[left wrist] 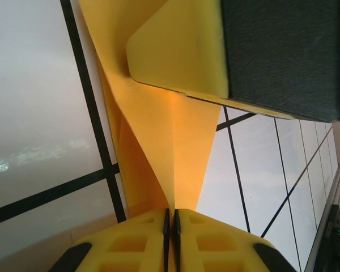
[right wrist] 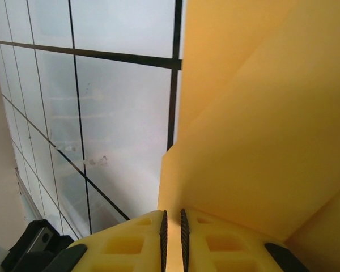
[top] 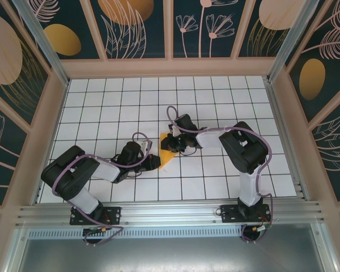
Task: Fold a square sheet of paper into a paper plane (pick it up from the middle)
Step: Fourth fold the wing at the center of the table.
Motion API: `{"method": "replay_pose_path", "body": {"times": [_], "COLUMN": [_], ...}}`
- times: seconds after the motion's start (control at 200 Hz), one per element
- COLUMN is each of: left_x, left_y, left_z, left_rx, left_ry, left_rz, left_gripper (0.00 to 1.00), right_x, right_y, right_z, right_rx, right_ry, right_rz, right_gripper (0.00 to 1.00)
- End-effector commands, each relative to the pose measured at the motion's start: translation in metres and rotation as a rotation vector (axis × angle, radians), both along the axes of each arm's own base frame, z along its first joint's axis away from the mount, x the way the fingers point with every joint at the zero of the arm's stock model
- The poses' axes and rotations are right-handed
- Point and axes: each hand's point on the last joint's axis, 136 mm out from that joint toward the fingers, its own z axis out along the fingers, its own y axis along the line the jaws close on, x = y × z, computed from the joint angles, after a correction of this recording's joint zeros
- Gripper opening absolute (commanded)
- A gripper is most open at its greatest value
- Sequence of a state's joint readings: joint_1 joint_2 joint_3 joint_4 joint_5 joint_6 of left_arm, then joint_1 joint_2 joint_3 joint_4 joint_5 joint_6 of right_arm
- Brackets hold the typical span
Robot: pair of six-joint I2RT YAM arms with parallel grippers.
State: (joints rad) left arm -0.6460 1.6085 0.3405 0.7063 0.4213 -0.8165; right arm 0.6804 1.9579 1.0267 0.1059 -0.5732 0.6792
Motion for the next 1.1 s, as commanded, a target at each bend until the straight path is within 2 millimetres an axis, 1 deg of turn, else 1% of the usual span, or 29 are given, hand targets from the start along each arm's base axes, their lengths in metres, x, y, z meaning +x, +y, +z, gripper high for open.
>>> {"method": "replay_pose_path", "body": {"times": [0.0, 0.07, 0.12, 0.185, 0.265, 0.355, 0.475, 0.54, 0.66, 0.806, 1.096], "left_x": [-0.007, -0.007, -0.007, -0.007, -0.009, -0.01, -0.012, -0.012, -0.013, -0.012, -0.013], "left_y": [0.013, 0.014, 0.013, 0.013, 0.01, 0.008, 0.007, 0.006, 0.006, 0.008, 0.01], "left_z": [-0.014, -0.015, -0.014, -0.016, -0.017, -0.019, -0.022, -0.024, -0.026, -0.029, -0.031], "left_rx": [0.052, 0.056, 0.054, 0.056, 0.049, 0.044, 0.048, 0.047, 0.047, 0.052, 0.043], "left_ry": [0.041, 0.037, 0.035, 0.036, 0.04, 0.041, 0.05, 0.055, 0.067, 0.088, 0.132], "left_rz": [0.026, 0.028, 0.023, 0.014, -0.005, -0.02, -0.03, -0.04, -0.037, -0.012, 0.03], "left_gripper": [0.14, 0.09, 0.08, 0.04, 0.02, 0.0, 0.0, 0.0, 0.0, 0.0, 0.0], "right_x": [0.01, 0.011, 0.011, 0.013, 0.014, 0.016, 0.018, 0.017, 0.013, 0.009, 0.013], "right_y": [-0.001, -0.002, -0.003, -0.003, -0.005, -0.009, -0.016, -0.015, -0.01, -0.002, 0.002], "right_z": [-0.002, 0.002, 0.005, 0.012, 0.023, 0.032, 0.037, 0.04, 0.038, 0.028, 0.017], "right_rx": [-0.007, -0.004, -0.005, 0.001, 0.006, 0.0, -0.023, -0.009, 0.007, 0.012, 0.004], "right_ry": [-0.017, -0.025, -0.03, -0.045, -0.066, -0.09, -0.109, -0.11, -0.098, -0.071, -0.057], "right_rz": [-0.022, -0.027, -0.031, -0.033, -0.04, -0.054, -0.082, -0.08, -0.06, -0.031, -0.029], "right_gripper": [0.18, 0.18, 0.18, 0.19, 0.21, 0.22, 0.23, 0.24, 0.24, 0.23, 0.22]}}
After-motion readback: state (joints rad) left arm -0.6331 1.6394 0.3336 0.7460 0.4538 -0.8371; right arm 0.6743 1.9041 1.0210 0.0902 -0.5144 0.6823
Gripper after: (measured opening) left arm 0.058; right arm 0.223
